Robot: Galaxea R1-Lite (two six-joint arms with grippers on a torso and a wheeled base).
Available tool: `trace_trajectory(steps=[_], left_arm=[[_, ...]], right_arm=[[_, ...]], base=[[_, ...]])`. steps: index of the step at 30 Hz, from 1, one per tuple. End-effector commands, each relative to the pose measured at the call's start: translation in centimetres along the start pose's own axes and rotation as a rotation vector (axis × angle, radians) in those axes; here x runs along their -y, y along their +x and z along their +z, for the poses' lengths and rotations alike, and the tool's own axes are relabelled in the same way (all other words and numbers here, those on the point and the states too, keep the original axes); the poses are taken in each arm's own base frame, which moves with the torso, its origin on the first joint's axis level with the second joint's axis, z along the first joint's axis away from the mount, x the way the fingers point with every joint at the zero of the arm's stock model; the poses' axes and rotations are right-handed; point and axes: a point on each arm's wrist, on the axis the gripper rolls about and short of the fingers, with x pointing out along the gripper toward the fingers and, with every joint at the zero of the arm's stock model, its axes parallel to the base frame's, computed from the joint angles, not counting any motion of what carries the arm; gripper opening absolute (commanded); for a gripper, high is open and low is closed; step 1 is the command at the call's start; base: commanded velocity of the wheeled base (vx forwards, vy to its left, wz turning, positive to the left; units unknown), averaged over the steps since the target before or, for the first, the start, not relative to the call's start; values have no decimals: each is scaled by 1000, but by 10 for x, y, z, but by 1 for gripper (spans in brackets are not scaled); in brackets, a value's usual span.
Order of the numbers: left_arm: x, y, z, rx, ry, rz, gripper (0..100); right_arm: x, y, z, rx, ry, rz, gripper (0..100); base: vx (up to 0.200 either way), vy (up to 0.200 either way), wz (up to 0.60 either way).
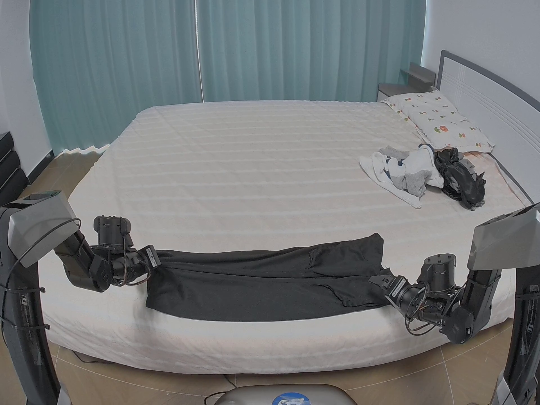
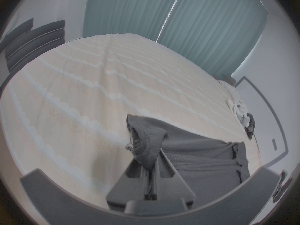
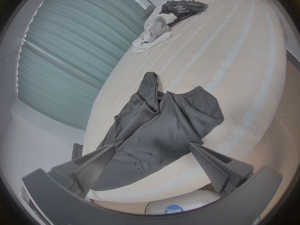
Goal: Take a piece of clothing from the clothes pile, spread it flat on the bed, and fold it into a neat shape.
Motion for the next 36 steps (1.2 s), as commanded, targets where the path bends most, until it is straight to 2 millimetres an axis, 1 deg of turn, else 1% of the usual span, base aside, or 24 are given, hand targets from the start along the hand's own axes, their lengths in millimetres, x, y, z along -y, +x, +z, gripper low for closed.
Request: trace_trajectory(steps=[1, 4, 9, 12, 16, 20, 27, 35, 36], left_arm=[[15, 2, -5, -6, 18, -16, 0], [22, 4, -9, 4, 35, 9, 0], [34, 3, -14, 8, 55, 9, 0], [42, 4, -17, -19, 75, 22, 0], [55, 2, -16, -37, 92, 34, 0], [61, 1, -14, -30, 99, 22, 0], [77, -5, -19, -54, 119, 10, 0], [94, -3, -24, -55, 147, 6, 0], [100, -4, -24, -68, 154, 1, 0]], right_arm=[[1, 0, 0, 0, 3, -3, 100], [1, 0, 1, 0, 5, -3, 100], [1, 0, 1, 0, 5, -3, 100], [1, 0, 1, 0, 5, -3, 100], [2, 0, 0, 0, 5, -5, 100], [1, 0, 1, 1, 5, -4, 100], [2, 0, 0, 0, 5, -5, 100], [1, 0, 0, -1, 4, -5, 100], [1, 0, 0, -1, 4, -5, 100]], base=[[0, 0, 0], [0, 0, 0], [0, -200, 0], [0, -200, 0], [0, -200, 0], [0, -200, 0], [0, -200, 0], [0, -200, 0], [0, -200, 0]])
